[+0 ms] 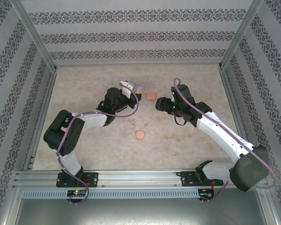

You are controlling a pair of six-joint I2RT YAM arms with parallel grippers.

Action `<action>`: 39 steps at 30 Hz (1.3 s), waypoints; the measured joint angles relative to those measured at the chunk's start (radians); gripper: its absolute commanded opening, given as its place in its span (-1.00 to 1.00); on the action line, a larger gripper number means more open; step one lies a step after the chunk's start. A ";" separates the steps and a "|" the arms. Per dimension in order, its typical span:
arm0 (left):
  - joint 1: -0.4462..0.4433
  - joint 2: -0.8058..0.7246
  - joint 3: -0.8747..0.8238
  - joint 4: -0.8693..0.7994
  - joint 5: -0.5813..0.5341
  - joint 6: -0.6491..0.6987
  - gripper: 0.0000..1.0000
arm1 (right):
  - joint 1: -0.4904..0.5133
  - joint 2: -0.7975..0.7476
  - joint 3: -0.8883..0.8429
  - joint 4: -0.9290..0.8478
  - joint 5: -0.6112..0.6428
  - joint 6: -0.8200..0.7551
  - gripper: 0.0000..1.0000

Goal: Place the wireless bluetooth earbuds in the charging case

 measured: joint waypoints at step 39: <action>0.163 0.509 0.696 -0.723 0.364 -0.823 -0.94 | -0.039 -0.029 -0.063 0.052 0.025 0.037 0.42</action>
